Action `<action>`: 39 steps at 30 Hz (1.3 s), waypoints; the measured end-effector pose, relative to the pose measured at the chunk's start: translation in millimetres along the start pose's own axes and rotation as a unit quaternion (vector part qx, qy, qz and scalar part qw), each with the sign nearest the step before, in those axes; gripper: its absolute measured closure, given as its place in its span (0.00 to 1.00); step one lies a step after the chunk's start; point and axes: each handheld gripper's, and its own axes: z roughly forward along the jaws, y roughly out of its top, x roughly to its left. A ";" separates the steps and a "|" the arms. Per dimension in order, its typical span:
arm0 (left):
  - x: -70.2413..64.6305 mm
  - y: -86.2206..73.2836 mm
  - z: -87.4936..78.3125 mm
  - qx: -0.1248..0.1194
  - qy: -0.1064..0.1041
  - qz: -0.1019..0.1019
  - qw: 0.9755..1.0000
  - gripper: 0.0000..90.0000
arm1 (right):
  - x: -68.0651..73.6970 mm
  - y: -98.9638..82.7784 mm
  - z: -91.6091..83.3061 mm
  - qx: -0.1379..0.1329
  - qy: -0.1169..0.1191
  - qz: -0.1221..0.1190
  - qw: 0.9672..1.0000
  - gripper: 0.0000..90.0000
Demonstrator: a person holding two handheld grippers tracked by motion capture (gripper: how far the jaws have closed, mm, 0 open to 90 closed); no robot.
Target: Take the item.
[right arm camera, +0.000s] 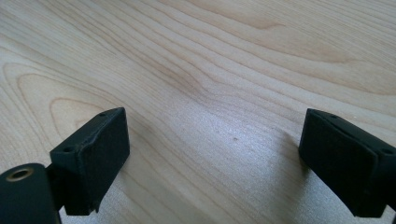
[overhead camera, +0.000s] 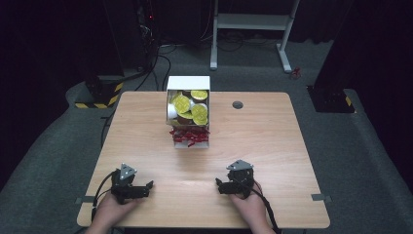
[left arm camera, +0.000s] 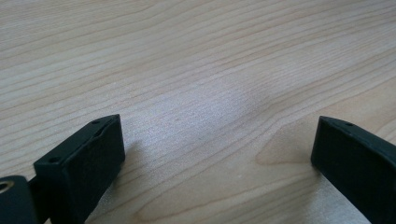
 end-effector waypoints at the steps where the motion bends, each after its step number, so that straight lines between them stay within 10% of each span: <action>1: 0.0 0.0 0.0 0.000 0.000 0.000 1.000 0.03 | 0.0 0.0 0.0 0.000 0.000 0.000 1.000 0.10; 39: -0.2 0.4 0.6 0.001 -0.002 0.000 1.000 0.03 | -0.8 -0.9 -10.0 -0.024 -0.001 -0.002 1.000 0.17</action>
